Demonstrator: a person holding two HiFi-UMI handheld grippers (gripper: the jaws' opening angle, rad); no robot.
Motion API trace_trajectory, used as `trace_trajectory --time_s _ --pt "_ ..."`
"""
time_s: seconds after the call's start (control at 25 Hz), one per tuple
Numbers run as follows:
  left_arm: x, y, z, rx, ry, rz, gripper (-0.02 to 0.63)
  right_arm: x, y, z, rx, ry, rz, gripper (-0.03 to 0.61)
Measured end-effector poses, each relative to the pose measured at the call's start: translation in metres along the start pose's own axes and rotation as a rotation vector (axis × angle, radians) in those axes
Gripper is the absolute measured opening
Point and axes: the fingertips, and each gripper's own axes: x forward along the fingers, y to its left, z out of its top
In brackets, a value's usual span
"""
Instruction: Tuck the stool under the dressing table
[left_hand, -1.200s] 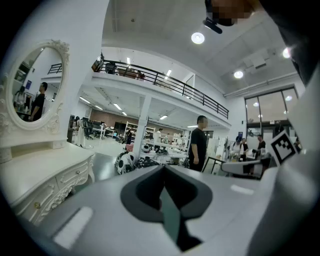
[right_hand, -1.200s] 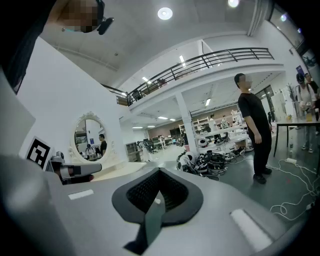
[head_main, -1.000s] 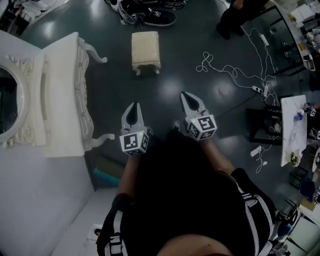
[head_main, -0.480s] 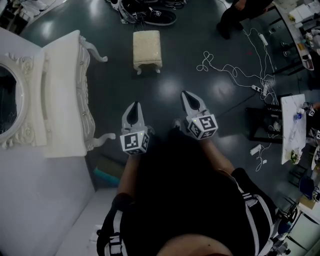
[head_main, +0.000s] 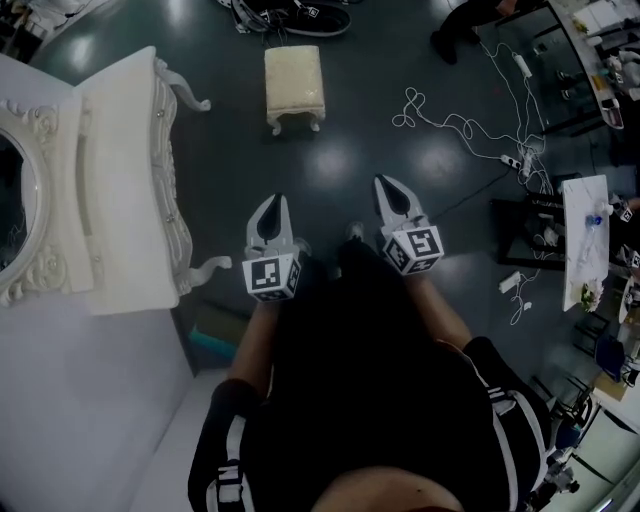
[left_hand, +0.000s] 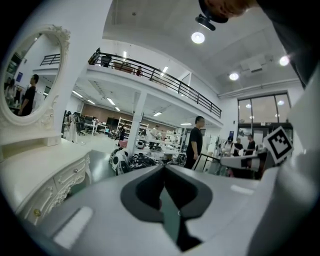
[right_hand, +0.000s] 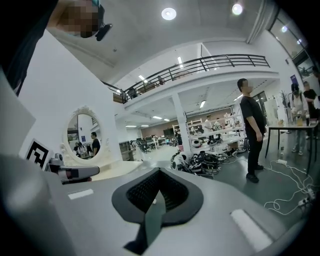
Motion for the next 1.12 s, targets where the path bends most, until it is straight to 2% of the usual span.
trace_trajectory --time_s 0.2,0.64,1.12 --pt "0.005 0.005 0.001 0.007 -0.004 -0.015 0.009 -0.001 0.002 -0.002 -0.005 0.0 -0.019 -0.002" --pt "0.042 -0.007 -0.003 0.003 0.003 0.068 0.009 0.026 -0.04 0.0 0.02 0.009 0.028 -0.003" --pt "0.109 -0.029 -0.007 -0.011 0.025 0.147 0.009 0.07 -0.102 0.002 0.017 0.038 0.092 -0.002"
